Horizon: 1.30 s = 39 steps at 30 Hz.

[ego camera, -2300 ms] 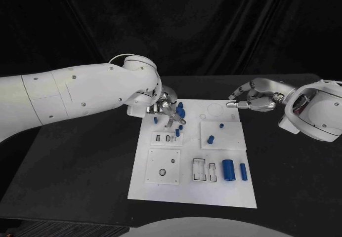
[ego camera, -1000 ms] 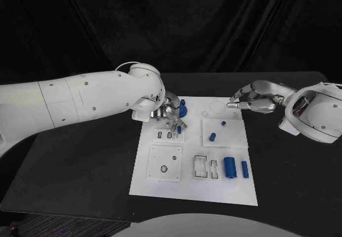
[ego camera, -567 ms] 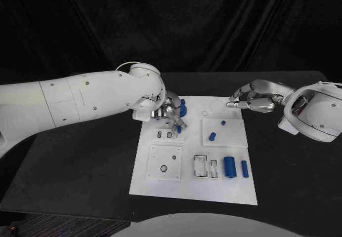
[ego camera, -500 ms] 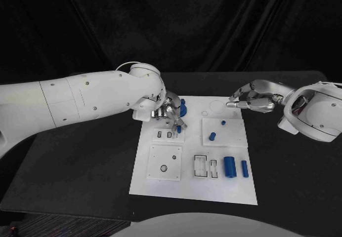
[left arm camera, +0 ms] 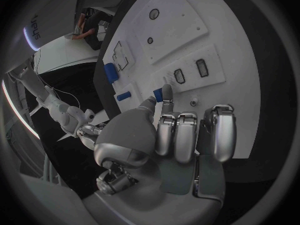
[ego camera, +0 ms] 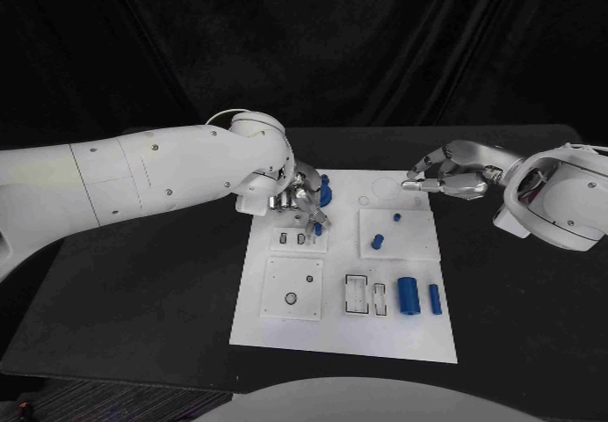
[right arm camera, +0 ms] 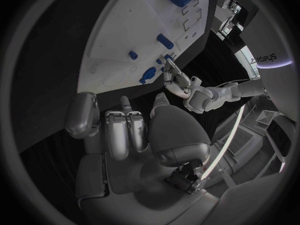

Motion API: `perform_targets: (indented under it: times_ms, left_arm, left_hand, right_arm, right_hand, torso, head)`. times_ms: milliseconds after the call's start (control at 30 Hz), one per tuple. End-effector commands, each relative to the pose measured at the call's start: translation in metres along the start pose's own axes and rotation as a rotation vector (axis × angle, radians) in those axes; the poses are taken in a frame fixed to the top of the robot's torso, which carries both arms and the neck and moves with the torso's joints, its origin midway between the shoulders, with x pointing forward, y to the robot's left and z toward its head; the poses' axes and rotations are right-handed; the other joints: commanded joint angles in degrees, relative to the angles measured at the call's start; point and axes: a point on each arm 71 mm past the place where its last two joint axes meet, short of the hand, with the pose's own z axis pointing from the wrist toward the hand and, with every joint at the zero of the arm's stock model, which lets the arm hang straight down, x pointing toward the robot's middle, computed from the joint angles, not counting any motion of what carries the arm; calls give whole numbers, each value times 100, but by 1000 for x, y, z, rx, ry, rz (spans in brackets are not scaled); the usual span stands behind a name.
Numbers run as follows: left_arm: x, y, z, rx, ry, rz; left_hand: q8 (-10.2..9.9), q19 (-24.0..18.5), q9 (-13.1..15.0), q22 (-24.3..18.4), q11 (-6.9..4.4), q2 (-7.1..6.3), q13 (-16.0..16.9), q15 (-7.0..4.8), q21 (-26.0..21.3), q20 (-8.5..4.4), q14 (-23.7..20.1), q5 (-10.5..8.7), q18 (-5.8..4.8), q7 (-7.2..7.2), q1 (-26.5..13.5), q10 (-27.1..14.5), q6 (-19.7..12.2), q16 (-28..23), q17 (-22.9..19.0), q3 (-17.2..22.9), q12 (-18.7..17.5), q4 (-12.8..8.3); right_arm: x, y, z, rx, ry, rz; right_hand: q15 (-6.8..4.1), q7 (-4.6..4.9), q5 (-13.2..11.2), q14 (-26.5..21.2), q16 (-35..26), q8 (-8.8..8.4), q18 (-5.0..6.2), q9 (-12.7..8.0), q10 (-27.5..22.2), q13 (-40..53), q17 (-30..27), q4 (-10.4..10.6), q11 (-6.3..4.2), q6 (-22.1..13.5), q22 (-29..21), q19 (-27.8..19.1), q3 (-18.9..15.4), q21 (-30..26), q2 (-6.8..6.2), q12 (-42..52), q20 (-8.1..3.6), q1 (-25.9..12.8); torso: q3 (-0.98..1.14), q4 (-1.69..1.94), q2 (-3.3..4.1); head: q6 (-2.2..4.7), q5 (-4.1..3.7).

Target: Assemble the parts on the task board

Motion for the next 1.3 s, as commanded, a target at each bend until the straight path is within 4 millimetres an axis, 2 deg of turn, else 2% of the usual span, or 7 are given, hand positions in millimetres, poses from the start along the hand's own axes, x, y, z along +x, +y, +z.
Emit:
perform_targets:
  times_ms: [33,367,400,633,767,933,1300]
  left_arm:
    - [2,-3,1,19,10,4]
    - [2,-2,0,17,14,5]
    - [2,-2,0,17,14,5]
    - [2,-1,0,16,12,2]
    - [3,1,-1,14,11,-1]
    - [3,4,-2,7,6,-7]
    - [5,9,-6,2,-8,-19]
  left_hand:
    - [15,1,112,651,-49,-92,1491,-52,-37,-48,605,34,12,-25,-34,598,34,15,1509,124,14,-51]
    - [-39,15,498,674,-81,-281,1491,-84,-64,-90,605,335,12,-53,-152,598,-25,15,1509,784,14,-375]
    - [-84,14,566,678,-78,-348,1491,-86,-74,-90,605,455,12,-46,-228,598,-33,15,1509,1001,14,-450]
    - [-258,19,833,705,-66,-637,1491,-72,-109,-84,605,666,15,-32,-642,598,5,15,1509,1980,14,-737]
    - [-322,17,933,714,-60,-741,1491,-72,-125,-77,605,796,16,-20,-800,598,15,15,1509,2380,14,-863]
    - [-393,5,1019,715,-52,-828,1491,-66,-148,-71,605,871,21,-6,-962,598,15,15,1509,2718,14,-972]
    - [-475,-53,1051,678,-37,-867,1491,-54,-199,-62,605,882,37,17,-1070,598,-13,15,1509,2915,14,-1031]
  right_arm:
    - [2,0,0,-3,10,-1]
    - [2,0,0,-1,14,-1]
    - [2,0,0,-1,15,-1]
    - [2,-1,0,2,16,-1]
    - [2,-1,0,4,17,-1]
    - [2,-2,0,7,19,-2]
    - [4,-3,-1,14,27,-1]
  right_hand:
    - [40,9,36,527,-41,-29,59,-7,328,1159,1168,-7,35,52,827,-47,-38,-52,46,-29,18,1]
    - [42,11,41,522,-54,-31,65,-8,318,1147,1146,-10,37,59,818,-59,-50,-87,49,-40,19,15]
    - [43,11,42,522,-54,-31,65,-8,317,1146,1146,-10,37,59,818,-60,-50,-89,49,-41,19,16]
    - [44,13,47,519,-59,-33,66,-9,312,1140,1136,-14,39,65,816,-63,-58,-97,52,-46,21,35]
    - [46,16,52,516,-65,-28,69,-8,305,1132,1128,-16,41,91,811,-69,-70,-115,59,-53,23,65]
    - [47,17,55,515,-67,-20,70,-5,300,1125,1124,-16,43,117,809,-71,-81,-123,64,-59,25,86]
    - [48,17,57,512,-75,-13,74,-3,297,1121,1111,-17,43,145,803,-78,-94,-148,66,-62,26,108]
  torso:
    - [0,0,1]
    - [3,-4,-1]
    - [3,-4,-1]
    - [6,-5,-2]
    - [5,-6,-3]
    - [6,-6,-2]
    - [7,-8,-3]
  head:
    - [-7,0]
    - [-28,16]
    - [-28,16]
    - [-31,20]
    - [-34,25]
    - [-36,27]
    - [-49,61]
